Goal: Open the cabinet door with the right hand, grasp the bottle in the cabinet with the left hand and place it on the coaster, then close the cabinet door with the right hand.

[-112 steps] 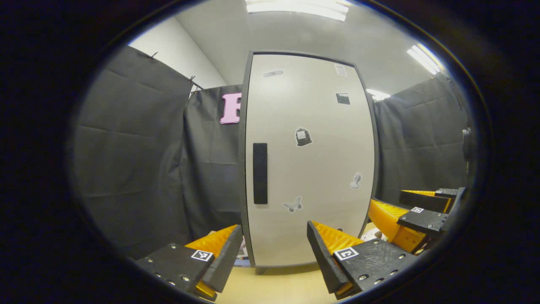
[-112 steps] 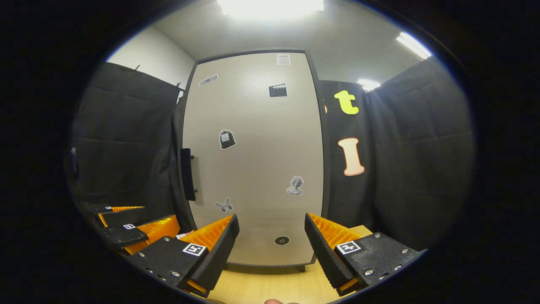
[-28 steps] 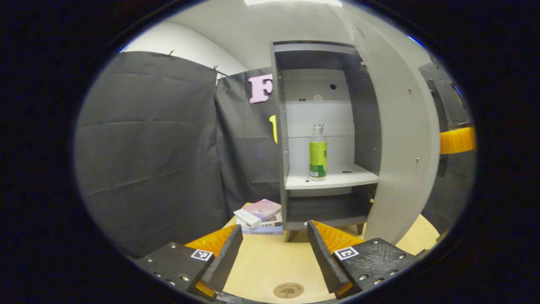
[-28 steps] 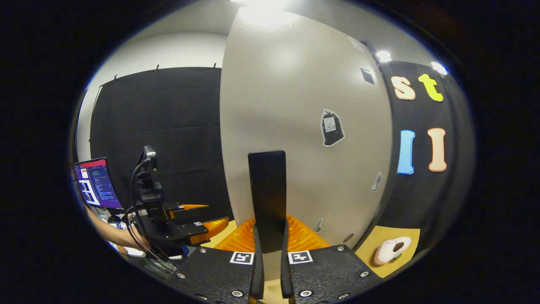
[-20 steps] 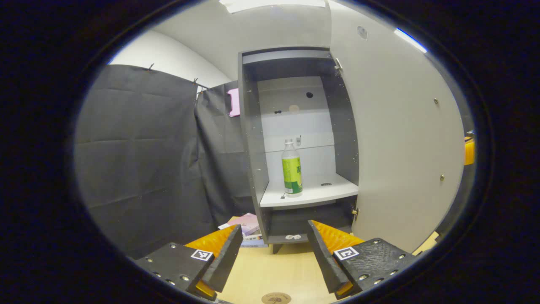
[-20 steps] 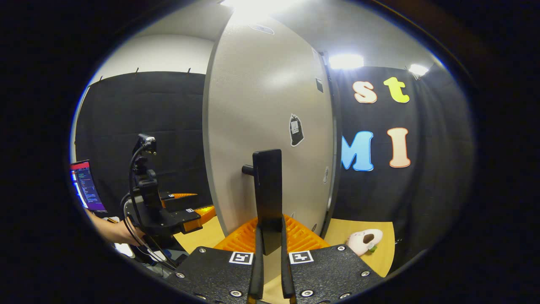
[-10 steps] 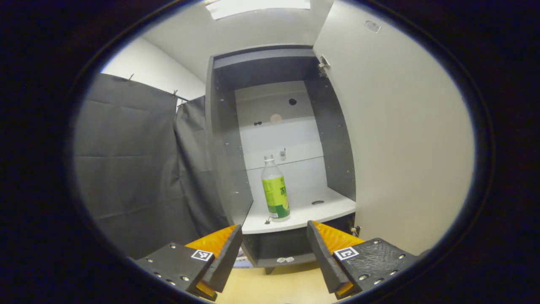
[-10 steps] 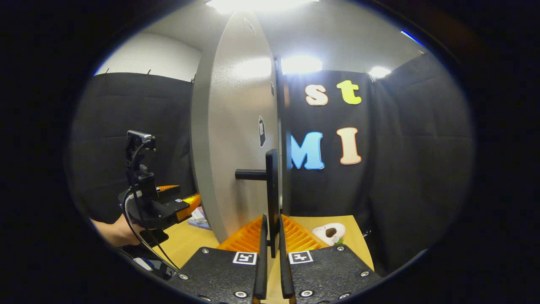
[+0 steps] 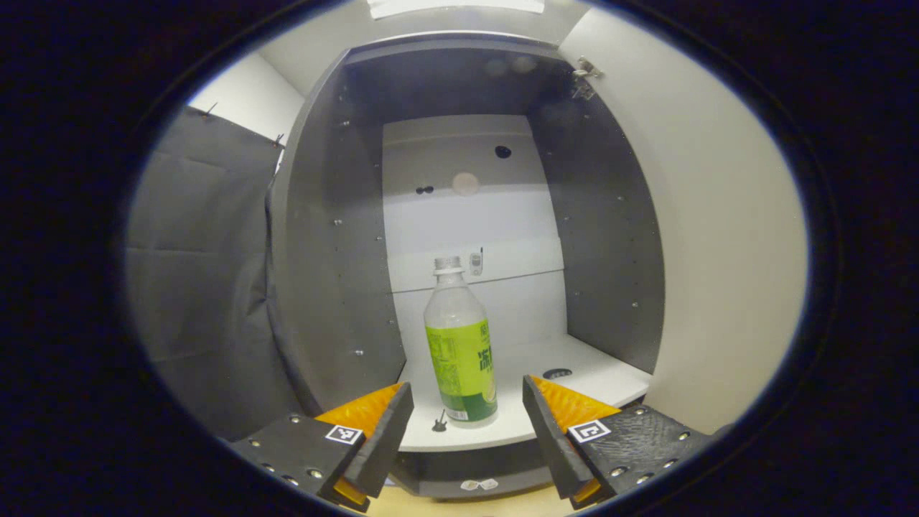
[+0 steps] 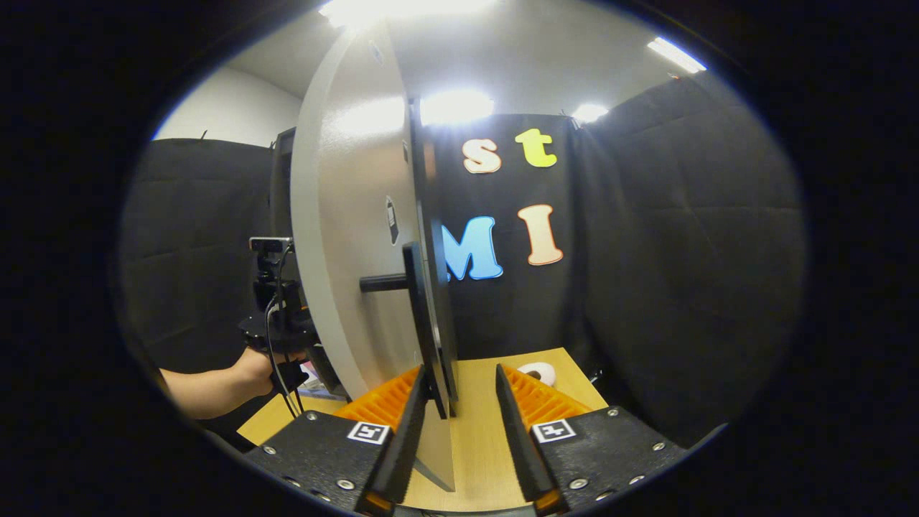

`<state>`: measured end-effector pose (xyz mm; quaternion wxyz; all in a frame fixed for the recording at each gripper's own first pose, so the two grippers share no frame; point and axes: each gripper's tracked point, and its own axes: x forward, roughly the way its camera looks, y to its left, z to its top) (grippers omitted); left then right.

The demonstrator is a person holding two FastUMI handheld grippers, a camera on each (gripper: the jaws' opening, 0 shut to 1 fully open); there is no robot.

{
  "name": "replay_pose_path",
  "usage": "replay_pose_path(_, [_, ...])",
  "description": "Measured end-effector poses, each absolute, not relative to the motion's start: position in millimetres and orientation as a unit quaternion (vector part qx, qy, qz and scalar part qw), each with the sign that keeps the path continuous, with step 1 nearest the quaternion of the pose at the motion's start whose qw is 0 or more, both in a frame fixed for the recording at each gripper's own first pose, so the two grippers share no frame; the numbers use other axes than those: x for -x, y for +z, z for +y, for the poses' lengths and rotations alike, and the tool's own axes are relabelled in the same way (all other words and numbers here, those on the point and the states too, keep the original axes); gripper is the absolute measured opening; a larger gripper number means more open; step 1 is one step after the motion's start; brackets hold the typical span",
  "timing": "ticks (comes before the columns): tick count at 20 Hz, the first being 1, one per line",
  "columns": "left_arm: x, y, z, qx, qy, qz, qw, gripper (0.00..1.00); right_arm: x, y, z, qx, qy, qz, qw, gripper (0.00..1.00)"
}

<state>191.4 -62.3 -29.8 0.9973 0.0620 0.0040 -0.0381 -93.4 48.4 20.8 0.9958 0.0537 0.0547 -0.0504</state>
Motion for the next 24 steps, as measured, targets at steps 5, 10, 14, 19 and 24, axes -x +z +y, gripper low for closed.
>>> replay_pose_path(5, [-244, -45, -62, -0.075, -0.049, 0.008, 0.996, 0.88, 91, 2, 52, -0.064, -0.095, 0.071, 0.991, 0.77])
replay_pose_path(10, [-277, -46, -70, -0.089, -0.059, -0.009, 0.994, 0.87, 94, 14, 51, -0.043, -0.135, 0.047, 0.989, 0.77])
replay_pose_path(14, [-286, -49, -71, -0.105, -0.054, -0.008, 0.993, 0.87, 99, 15, 47, -0.019, -0.147, 0.048, 0.988, 0.80])
replay_pose_path(19, [-280, -50, -70, -0.067, -0.058, -0.006, 0.996, 0.71, 108, 8, 41, -0.046, -0.156, 0.044, 0.986, 0.82])
replay_pose_path(24, [-254, -31, -62, -0.054, -0.036, -0.019, 0.998, 0.64, 124, 9, 17, -0.047, -0.156, 0.031, 0.986, 0.82])
